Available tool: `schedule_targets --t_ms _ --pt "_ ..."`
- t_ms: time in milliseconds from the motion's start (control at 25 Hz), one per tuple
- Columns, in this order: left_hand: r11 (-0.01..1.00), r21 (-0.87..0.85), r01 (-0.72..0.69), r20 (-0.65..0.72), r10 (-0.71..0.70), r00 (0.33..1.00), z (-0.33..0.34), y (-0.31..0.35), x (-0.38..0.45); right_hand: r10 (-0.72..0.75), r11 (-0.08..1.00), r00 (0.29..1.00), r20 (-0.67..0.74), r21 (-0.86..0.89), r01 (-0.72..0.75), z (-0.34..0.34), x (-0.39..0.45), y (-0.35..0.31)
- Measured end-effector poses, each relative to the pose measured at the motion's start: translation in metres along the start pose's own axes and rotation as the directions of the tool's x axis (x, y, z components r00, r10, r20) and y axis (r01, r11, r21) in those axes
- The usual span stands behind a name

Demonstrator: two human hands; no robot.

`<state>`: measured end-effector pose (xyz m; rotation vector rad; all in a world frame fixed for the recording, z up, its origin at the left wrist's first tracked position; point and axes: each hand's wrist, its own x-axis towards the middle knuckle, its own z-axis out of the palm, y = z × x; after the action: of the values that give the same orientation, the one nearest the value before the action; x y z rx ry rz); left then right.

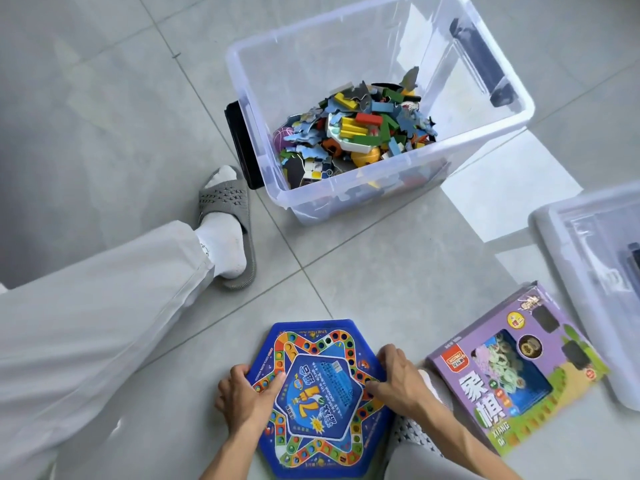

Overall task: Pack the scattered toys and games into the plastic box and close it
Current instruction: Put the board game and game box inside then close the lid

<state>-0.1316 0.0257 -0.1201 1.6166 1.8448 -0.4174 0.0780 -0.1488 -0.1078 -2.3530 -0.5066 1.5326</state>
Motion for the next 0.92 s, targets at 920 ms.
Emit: schedule_targets --t_ms 920 --pt "0.955 -0.258 0.144 -0.028 -0.157 0.987 -0.011 0.064 0.017 0.012 0.979 0.916 -0.401 0.193 0.071 0.012 0.022 -0.008"
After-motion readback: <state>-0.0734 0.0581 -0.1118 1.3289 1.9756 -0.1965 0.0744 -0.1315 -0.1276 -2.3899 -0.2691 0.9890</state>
